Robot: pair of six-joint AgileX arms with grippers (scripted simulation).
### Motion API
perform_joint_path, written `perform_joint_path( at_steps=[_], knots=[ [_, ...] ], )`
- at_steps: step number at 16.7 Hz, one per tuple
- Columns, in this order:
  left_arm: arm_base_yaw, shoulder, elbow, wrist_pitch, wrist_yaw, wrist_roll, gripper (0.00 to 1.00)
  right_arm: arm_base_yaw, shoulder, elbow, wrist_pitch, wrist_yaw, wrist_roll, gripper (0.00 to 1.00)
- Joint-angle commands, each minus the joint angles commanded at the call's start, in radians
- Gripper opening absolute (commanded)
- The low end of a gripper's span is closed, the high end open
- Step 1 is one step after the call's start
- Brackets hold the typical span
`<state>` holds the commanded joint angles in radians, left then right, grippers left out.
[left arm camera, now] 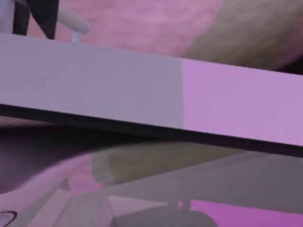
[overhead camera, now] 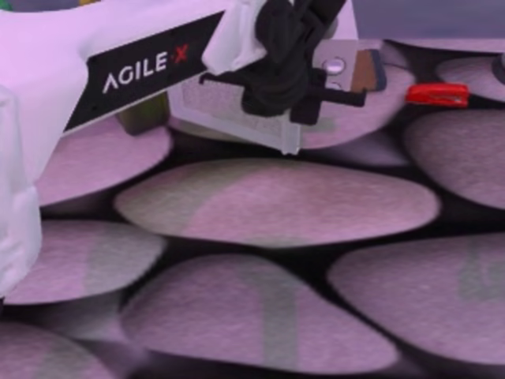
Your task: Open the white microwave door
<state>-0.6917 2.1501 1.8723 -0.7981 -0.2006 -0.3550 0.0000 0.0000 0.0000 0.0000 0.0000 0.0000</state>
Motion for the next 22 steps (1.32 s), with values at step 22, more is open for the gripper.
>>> perform_joint_path(
  at_steps=[22],
  knots=[
    [0.018,-0.095,-0.147,0.071,0.059,0.11,0.0,0.0,0.0,0.0,0.0,0.0,0.0,1.0]
  ],
)
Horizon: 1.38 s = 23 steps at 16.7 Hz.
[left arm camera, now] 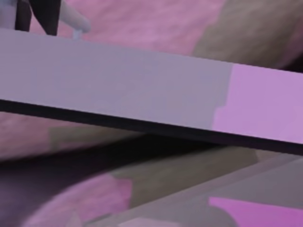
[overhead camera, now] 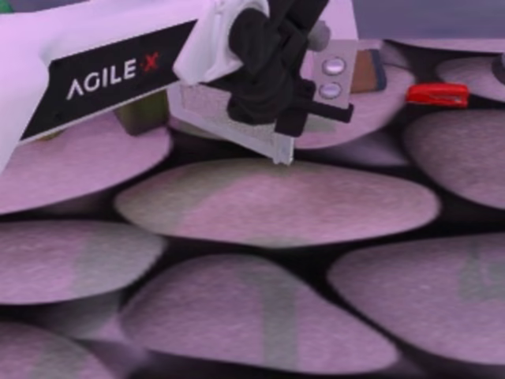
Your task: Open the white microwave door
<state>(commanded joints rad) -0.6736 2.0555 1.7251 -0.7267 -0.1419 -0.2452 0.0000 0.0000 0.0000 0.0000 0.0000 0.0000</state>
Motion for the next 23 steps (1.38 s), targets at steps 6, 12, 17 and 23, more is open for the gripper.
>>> perform_joint_path(
  at_steps=[6,12,17,23],
  knots=[
    [0.0,0.0,0.0,0.0,0.0,0.0,0.0,0.0,0.0,0.0,0.0,0.0,0.0,1.0],
    [0.0,0.0,0.0,0.0,0.0,0.0,0.0,0.0,0.0,0.0,0.0,0.0,0.0,1.0],
    [0.0,0.0,0.0,0.0,0.0,0.0,0.0,0.0,0.0,0.0,0.0,0.0,0.0,1.0],
    [0.002,-0.021,-0.034,0.014,0.021,0.027,0.0,0.0,0.0,0.0,0.0,0.0,0.0,1.0]
  ],
)
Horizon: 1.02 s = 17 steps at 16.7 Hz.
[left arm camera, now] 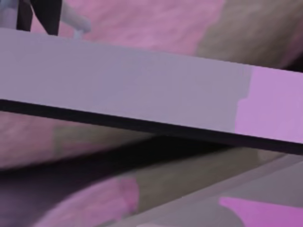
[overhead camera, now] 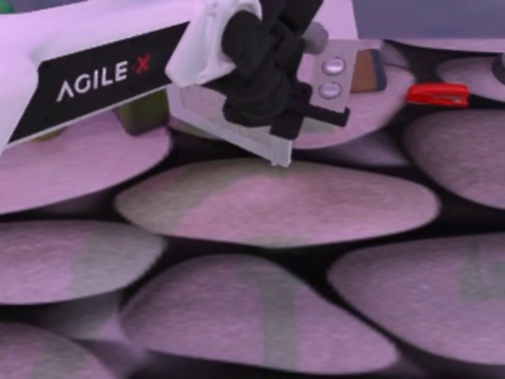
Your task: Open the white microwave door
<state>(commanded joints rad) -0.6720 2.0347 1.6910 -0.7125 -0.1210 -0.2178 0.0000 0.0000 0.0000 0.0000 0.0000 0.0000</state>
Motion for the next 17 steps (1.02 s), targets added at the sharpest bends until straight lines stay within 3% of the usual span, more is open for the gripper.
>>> perform_joint_path(
  at_steps=[5,17],
  knots=[
    [0.025,-0.066,-0.093,0.039,0.047,0.092,0.0,0.0,0.0,0.0,0.0,0.0,0.0,1.0],
    [0.025,-0.067,-0.095,0.04,0.048,0.094,0.0,0.0,0.0,0.0,0.0,0.0,0.0,1.0]
  ],
)
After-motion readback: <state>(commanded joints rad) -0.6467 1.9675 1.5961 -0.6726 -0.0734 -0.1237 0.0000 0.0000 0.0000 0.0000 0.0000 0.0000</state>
